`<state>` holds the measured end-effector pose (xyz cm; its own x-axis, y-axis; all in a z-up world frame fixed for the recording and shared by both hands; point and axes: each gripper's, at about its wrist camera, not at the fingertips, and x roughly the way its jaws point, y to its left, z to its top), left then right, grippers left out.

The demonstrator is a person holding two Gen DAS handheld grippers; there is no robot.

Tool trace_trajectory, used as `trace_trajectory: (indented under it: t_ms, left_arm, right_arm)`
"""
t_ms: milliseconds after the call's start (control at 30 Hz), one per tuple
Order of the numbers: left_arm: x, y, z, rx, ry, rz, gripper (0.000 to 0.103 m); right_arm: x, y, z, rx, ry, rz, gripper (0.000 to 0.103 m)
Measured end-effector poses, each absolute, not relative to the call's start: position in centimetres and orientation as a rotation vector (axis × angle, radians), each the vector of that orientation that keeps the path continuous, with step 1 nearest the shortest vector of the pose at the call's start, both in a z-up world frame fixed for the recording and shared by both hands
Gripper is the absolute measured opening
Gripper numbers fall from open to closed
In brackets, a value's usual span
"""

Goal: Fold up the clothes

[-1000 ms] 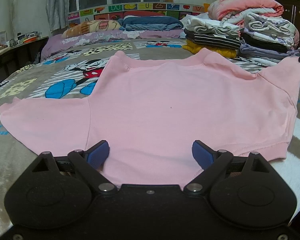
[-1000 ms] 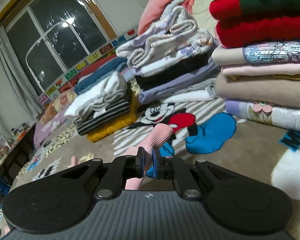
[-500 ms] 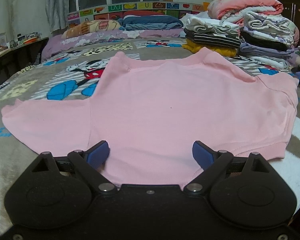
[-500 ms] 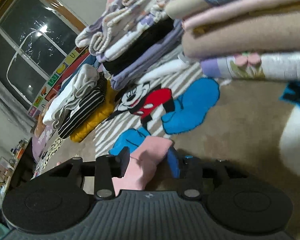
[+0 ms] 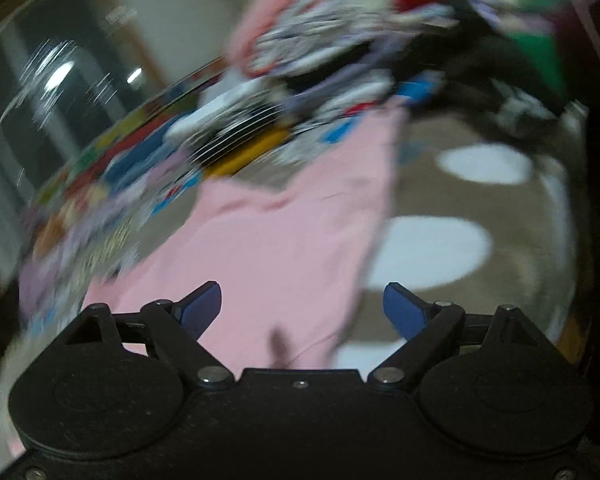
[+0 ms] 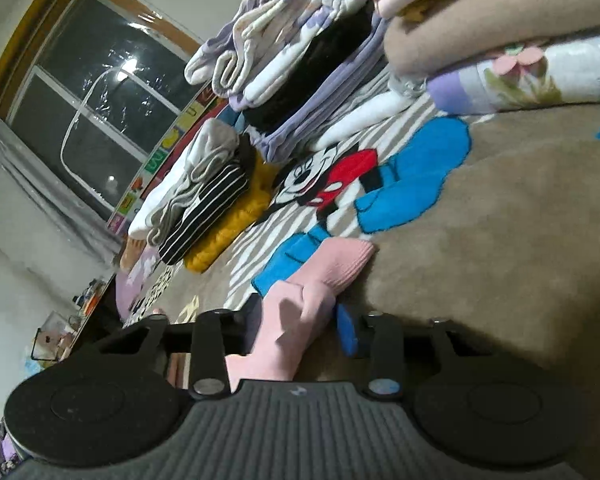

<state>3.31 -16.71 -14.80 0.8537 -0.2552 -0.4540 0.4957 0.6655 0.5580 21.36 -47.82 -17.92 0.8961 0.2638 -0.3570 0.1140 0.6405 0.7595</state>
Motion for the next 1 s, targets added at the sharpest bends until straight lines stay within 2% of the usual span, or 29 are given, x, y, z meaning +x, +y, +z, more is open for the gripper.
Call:
trace_trajectory:
  t_ms: [133, 400, 467, 500, 833, 967, 1000]
  left_arm:
    - [4.2, -20.6, -16.0, 0.864, 0.347, -0.441, 0.062]
    - [6.7, -24.7, -17.1, 1.005, 0.391, -0.367, 0.052]
    - [6.9, -25.3, -17.4, 1.031, 0.399, -0.343, 0.034]
    - [6.8, -25.4, -17.6, 1.046, 0.396, -0.330, 0.013]
    - [5.1, -25.6, -19.4, 1.142, 0.352, -0.288, 0.007]
    - [5.1, -25.7, -19.5, 1.160, 0.341, -0.271, 0.008]
    - [4.9, -25.8, -19.4, 1.165, 0.330, -0.265, 0.013]
  right_arm:
    - [21.3, -48.5, -18.4, 0.931, 0.459, 0.090, 0.017]
    - [21.5, -49.3, -19.1, 0.989, 0.464, 0.110, 0.011]
    - [21.6, -49.4, -19.3, 1.003, 0.467, 0.111, 0.010]
    - [21.6, -49.5, -19.4, 1.007, 0.470, 0.111, 0.009]
    - [22.1, -50.0, -19.9, 1.033, 0.498, 0.116, 0.004]
    - [22.0, -50.0, -20.0, 1.040, 0.495, 0.112, 0.004]
    - [22.0, -50.0, -20.0, 1.040, 0.494, 0.113, 0.004]
